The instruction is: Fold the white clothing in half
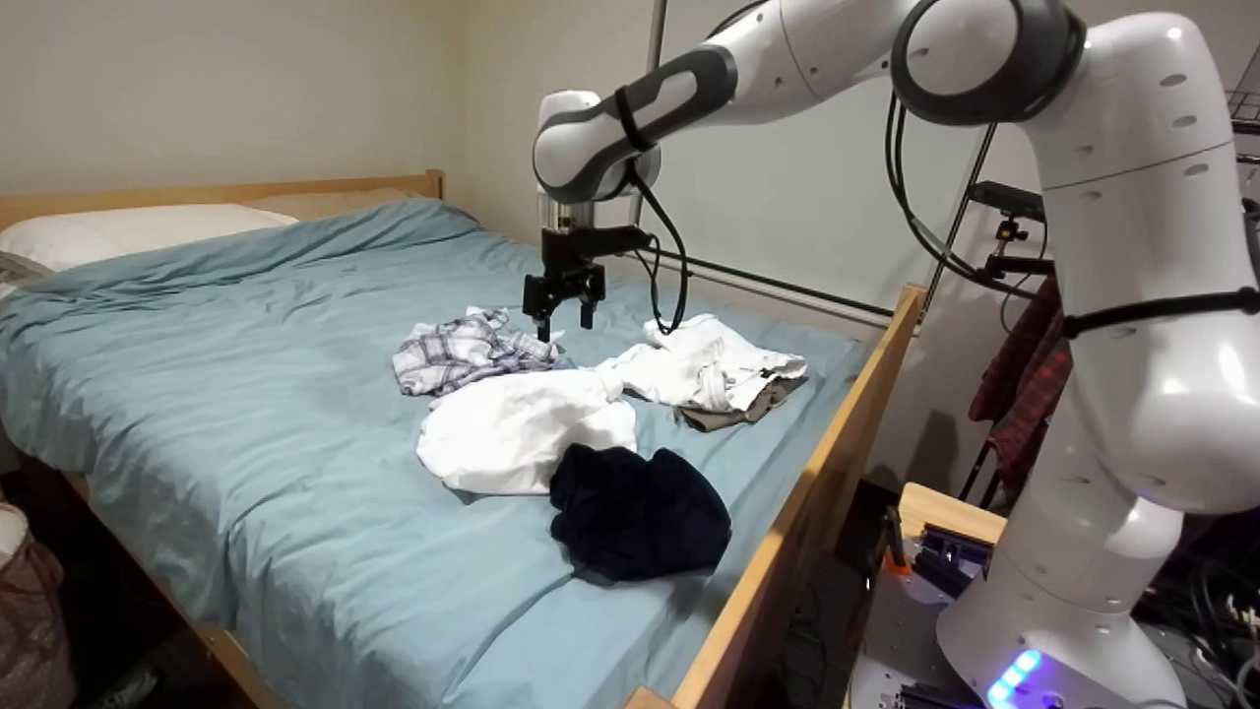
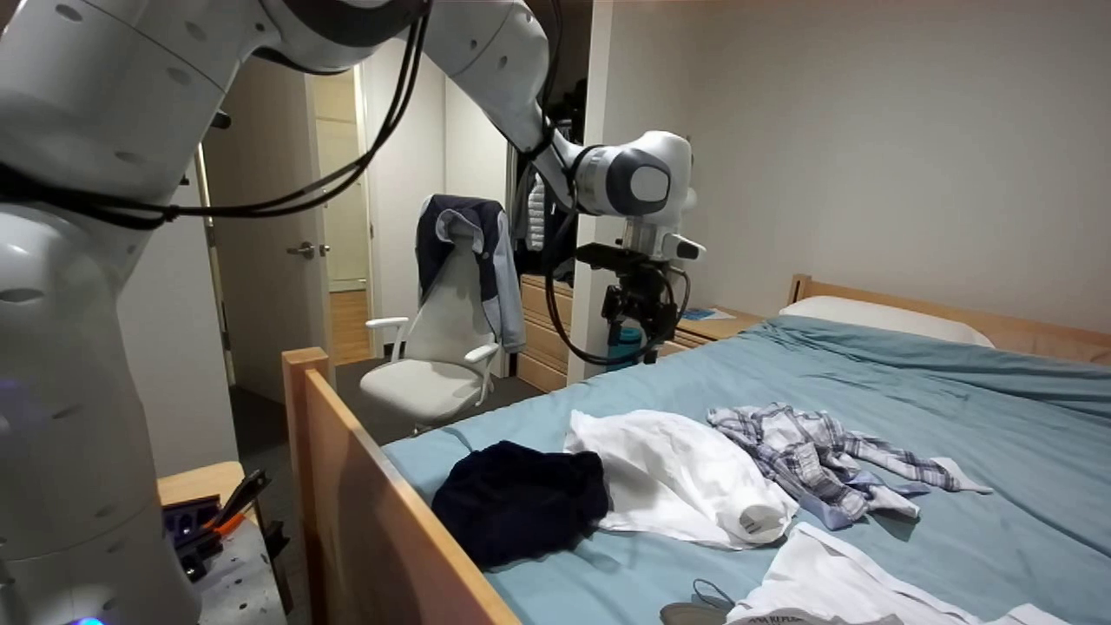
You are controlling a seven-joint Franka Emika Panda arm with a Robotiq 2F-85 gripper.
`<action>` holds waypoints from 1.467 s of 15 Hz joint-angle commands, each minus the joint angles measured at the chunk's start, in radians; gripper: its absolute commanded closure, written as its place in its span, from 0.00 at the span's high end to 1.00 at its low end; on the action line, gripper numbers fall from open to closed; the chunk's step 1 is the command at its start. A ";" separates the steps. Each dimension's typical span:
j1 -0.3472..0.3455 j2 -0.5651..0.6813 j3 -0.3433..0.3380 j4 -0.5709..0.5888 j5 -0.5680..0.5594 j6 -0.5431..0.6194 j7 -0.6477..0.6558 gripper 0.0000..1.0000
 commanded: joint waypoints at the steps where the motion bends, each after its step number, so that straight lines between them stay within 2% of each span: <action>1: 0.013 0.069 -0.004 -0.004 0.003 0.110 0.037 1.00; 5: 0.020 0.152 0.000 0.057 0.015 0.172 0.058 1.00; 9: 0.022 0.188 0.005 0.095 0.007 0.113 0.037 1.00; 16: 0.038 0.213 -0.012 0.130 -0.023 0.106 0.047 1.00; 19: 0.056 0.211 -0.041 0.142 -0.061 0.017 0.078 1.00; 20: 0.042 0.211 -0.022 0.151 -0.038 -0.027 0.053 1.00; 21: 0.066 0.197 -0.052 -0.034 -0.071 0.096 0.112 1.00; 22: 0.039 0.200 -0.023 0.105 -0.036 0.021 0.056 1.00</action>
